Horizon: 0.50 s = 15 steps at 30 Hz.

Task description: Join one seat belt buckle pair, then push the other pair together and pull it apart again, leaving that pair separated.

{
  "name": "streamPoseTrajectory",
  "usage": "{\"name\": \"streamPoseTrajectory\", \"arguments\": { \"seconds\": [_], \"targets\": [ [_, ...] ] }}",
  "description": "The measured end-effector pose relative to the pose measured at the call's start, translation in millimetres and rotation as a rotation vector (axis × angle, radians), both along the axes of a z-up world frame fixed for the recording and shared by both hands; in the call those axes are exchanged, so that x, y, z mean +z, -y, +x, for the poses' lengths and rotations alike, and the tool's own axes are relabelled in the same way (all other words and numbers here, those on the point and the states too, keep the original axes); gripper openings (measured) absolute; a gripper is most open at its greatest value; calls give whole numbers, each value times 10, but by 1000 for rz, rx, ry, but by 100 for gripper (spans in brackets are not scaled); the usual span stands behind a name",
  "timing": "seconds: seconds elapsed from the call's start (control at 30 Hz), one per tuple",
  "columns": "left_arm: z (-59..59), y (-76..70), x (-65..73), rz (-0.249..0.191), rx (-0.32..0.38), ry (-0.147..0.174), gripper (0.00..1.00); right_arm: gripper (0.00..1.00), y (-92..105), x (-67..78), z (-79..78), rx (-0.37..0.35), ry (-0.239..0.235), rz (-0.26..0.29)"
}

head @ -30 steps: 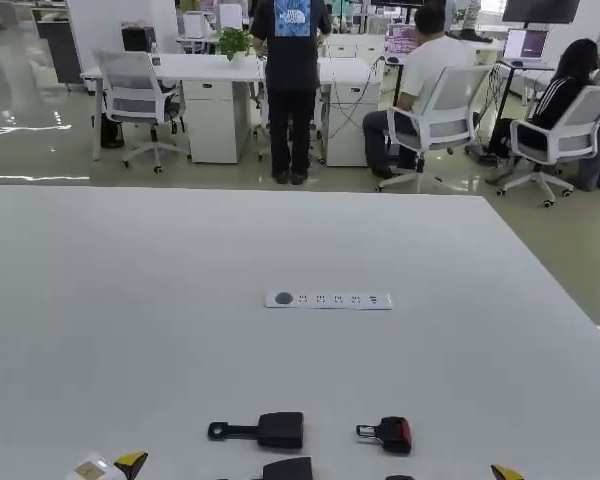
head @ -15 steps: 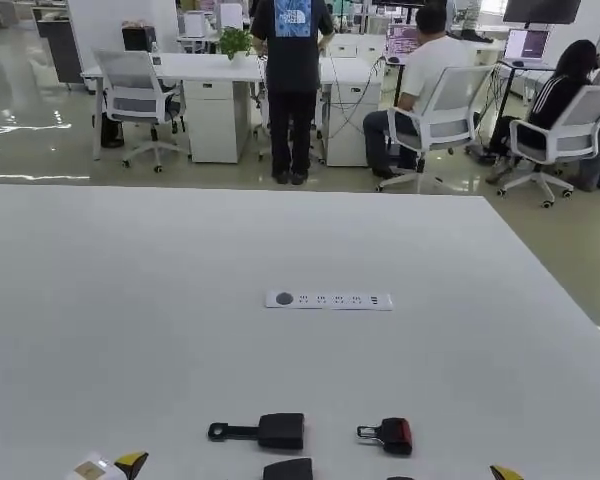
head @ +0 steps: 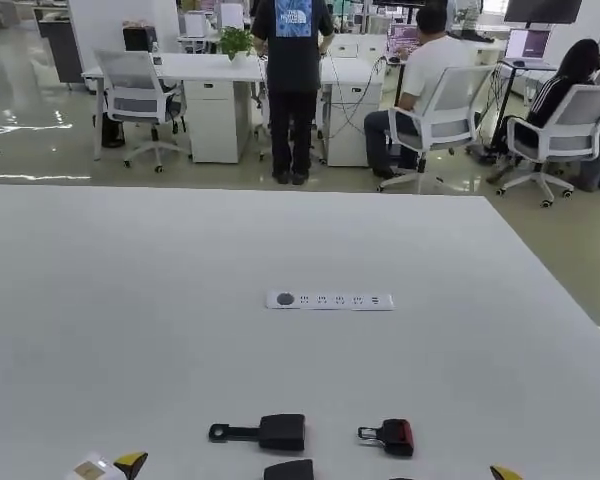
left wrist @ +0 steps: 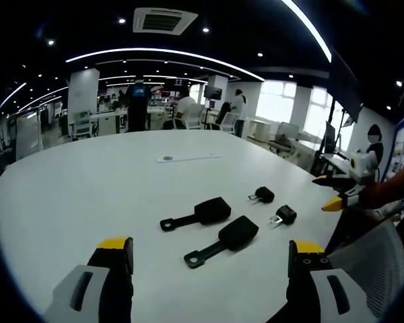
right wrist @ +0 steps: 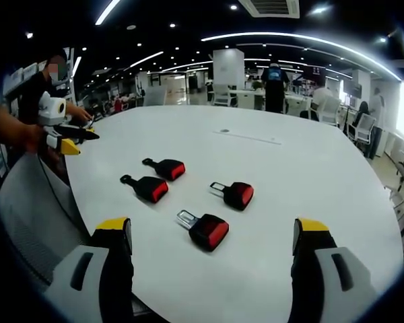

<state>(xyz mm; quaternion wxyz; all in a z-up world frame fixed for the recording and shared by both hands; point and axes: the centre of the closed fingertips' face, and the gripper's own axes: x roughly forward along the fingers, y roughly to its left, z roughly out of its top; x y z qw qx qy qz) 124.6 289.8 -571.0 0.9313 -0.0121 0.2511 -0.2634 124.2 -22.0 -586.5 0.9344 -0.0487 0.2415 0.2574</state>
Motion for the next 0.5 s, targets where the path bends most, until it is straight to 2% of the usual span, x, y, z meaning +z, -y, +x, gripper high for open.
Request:
{"name": "streamPoseTrajectory", "arguments": {
  "seconds": [0.5],
  "targets": [
    [-26, 58, 48, 6, -6, -4, 98, 99, 1, -36, 24, 11, -7, -5]
  ]
}}
